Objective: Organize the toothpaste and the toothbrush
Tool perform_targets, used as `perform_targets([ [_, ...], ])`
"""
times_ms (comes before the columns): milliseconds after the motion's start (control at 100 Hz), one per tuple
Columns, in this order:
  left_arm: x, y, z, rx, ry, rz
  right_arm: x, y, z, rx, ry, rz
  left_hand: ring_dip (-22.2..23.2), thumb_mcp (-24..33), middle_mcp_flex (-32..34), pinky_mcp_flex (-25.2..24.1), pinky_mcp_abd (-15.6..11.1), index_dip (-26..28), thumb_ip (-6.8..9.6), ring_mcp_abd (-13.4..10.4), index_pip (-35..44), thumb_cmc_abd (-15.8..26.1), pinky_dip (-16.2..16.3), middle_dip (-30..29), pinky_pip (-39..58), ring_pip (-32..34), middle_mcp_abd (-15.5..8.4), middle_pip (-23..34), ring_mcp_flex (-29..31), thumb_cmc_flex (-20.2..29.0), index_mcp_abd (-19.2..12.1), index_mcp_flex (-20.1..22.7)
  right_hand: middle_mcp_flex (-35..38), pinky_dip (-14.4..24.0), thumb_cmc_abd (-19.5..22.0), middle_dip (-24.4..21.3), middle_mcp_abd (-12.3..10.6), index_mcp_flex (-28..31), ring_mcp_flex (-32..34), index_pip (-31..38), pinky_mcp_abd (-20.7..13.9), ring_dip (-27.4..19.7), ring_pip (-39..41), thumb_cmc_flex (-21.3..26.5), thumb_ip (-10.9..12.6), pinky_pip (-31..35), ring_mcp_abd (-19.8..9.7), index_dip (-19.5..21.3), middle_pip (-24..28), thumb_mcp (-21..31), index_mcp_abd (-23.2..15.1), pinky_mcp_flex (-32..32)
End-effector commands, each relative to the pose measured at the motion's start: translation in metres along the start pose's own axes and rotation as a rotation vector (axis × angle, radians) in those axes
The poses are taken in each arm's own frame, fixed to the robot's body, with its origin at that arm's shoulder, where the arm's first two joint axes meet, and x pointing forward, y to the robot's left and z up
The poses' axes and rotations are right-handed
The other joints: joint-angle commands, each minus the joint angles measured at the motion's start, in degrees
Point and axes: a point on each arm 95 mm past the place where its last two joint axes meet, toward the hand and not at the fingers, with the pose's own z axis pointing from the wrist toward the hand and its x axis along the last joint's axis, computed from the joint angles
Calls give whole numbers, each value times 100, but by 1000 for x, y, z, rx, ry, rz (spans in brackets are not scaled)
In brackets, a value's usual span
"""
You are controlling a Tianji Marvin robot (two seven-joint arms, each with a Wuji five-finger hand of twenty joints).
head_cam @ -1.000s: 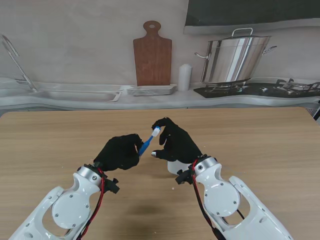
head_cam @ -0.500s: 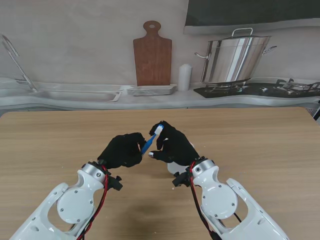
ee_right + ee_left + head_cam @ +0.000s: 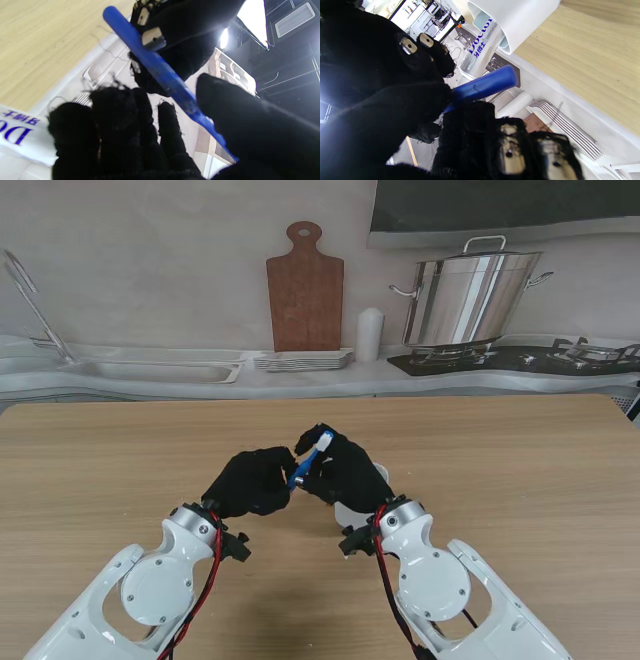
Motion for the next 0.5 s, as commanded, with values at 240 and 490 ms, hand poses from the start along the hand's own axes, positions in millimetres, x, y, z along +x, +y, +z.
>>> perform_targets([
  [240, 3, 4, 1, -13, 5, -6, 2, -10, -2, 23, 5, 49, -70, 485, 348, 173, -233, 55, -5, -91, 274, 88, -7, 56, 1309, 300, 413, 38, 101, 413, -260, 401, 450, 251, 240, -228, 227, 413, 112, 669, 32, 277, 429, 672, -444, 41, -450, -1011, 234, 74, -336, 271],
  [490, 3, 4, 2, -17, 4, -2, 2, -11, -2, 32, 17, 52, -72, 490, 346, 173, -233, 54, -33, -91, 270, 80, -10, 59, 1311, 301, 410, 36, 101, 415, -264, 403, 714, 374, 250, -19, 301, 1170, 111, 1231, 52, 479, 879, 1106, -748, 212, -536, -1286, 255, -152, -1097, 497],
])
